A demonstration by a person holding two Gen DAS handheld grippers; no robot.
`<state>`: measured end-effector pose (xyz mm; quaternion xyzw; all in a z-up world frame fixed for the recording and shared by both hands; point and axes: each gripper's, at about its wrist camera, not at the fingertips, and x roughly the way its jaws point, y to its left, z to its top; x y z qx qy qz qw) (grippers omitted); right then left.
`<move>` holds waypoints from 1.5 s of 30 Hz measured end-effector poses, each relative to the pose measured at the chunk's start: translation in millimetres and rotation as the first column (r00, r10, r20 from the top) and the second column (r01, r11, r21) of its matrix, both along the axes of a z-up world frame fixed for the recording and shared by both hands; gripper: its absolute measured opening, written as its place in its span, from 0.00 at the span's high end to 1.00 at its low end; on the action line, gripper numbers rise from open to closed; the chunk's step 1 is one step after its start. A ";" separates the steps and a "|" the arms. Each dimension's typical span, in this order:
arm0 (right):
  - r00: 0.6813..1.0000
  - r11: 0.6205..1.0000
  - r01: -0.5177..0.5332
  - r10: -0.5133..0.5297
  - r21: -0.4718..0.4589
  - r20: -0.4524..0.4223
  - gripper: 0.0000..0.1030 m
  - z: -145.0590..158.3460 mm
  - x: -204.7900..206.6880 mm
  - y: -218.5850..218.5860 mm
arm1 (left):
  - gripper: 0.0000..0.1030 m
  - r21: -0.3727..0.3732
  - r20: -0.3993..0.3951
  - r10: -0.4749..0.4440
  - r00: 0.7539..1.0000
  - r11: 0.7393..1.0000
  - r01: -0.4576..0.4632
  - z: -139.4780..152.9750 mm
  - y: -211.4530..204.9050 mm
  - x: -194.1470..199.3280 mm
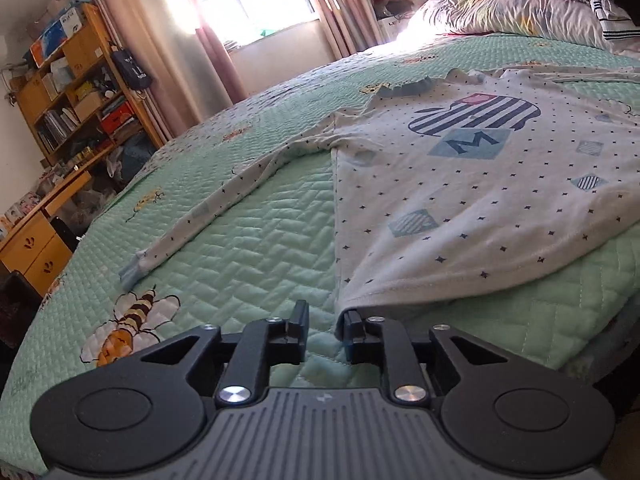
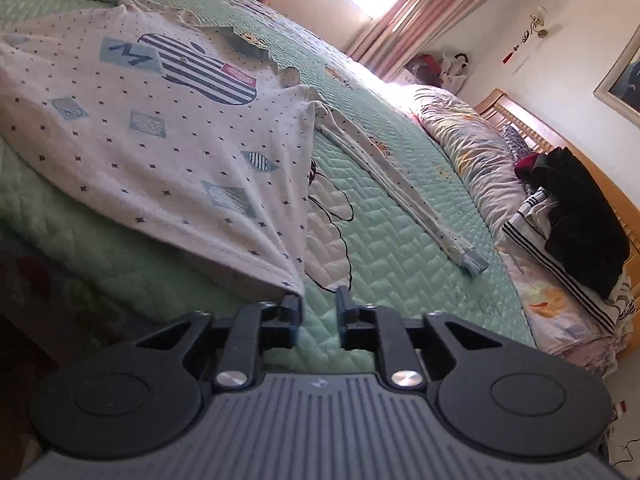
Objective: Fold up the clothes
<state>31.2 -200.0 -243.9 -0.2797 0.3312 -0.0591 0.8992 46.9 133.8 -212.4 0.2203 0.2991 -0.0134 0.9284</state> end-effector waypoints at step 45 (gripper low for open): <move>0.792 0.174 0.103 -0.610 0.979 0.025 0.96 11.9 187.6 -384.0 | 0.15 -0.018 -0.049 0.086 0.995 0.996 -0.087 19.6 -8.4 21.0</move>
